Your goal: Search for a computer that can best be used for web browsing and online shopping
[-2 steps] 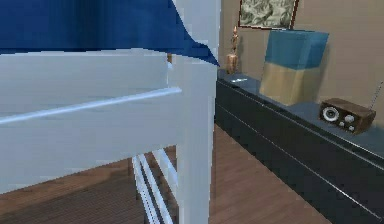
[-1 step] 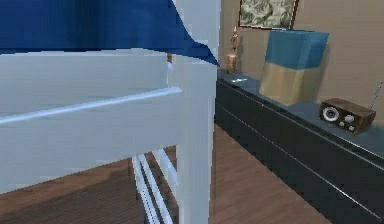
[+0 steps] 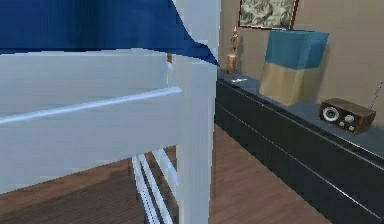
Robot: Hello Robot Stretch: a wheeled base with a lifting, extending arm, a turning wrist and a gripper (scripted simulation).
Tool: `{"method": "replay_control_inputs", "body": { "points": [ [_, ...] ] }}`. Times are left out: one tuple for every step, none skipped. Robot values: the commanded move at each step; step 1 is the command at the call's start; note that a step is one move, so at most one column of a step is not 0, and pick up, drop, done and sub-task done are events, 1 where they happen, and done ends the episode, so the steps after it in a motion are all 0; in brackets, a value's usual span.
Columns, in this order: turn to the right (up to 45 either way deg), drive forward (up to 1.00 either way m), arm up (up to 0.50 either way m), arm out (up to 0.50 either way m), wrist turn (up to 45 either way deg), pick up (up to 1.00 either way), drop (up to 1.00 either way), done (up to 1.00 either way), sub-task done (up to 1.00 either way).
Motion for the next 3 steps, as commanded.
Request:
{"method": "replay_control_inputs", "body": {
  "points": [
    [45.0,0.00,0.00,0.00,0.0,0.00,0.00,0.00,0.00],
    [18.0,0.00,0.00,0.00,0.0,0.00,0.00,0.00,0.00],
    [0.0,0.45,0.00,0.00,0.0,0.00,0.00,0.00,0.00]
  ]
}}
